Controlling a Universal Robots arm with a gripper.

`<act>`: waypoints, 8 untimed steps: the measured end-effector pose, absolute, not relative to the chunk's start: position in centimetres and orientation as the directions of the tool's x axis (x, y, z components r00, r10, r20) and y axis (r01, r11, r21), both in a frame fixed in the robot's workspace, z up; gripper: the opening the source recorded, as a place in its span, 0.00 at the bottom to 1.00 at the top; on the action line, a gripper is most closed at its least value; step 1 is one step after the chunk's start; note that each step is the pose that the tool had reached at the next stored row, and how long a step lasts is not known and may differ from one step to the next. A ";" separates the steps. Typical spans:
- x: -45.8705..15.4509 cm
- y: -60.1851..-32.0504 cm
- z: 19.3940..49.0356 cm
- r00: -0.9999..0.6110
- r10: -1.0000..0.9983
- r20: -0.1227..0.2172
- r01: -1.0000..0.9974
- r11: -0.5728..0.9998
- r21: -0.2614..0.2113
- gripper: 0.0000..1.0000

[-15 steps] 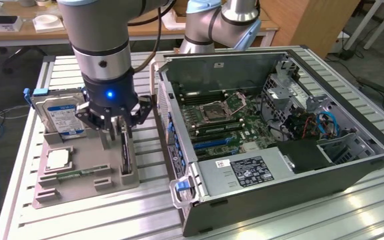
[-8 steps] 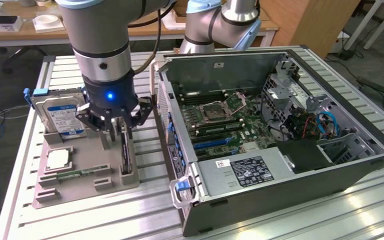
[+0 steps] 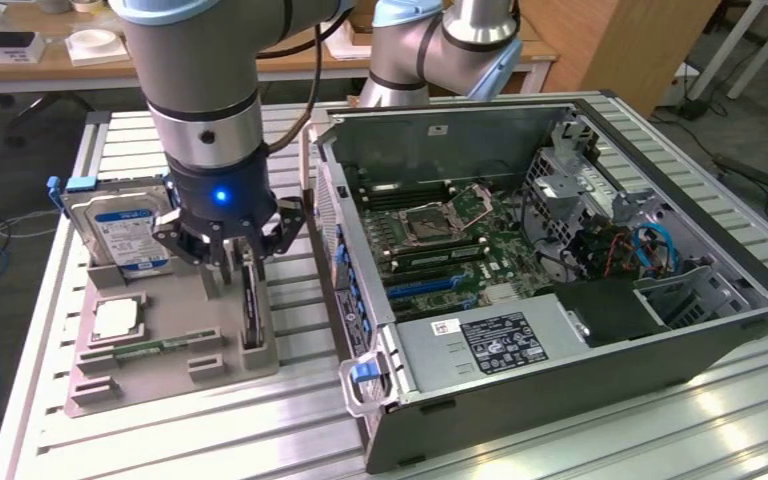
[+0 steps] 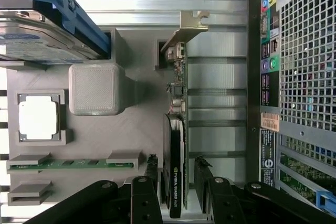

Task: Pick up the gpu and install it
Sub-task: 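Pick up the gpu and move the gpu toward the slot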

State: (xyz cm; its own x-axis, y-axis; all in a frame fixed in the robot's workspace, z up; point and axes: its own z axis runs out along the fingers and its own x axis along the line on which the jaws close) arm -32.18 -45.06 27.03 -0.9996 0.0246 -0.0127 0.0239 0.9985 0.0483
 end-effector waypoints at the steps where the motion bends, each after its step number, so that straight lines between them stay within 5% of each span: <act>1: -32.2 -45.1 27.0 -1.000 0.025 -0.013 0.024 0.999 0.048 0.42; 8: -32.2 -45.1 26.5 -1.000 0.026 -0.013 0.026 0.999 0.048 0.42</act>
State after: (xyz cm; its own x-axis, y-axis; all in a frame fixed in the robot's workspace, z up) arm -32.18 -45.06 26.52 -0.9996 0.0262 -0.0127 0.0255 0.9985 0.0483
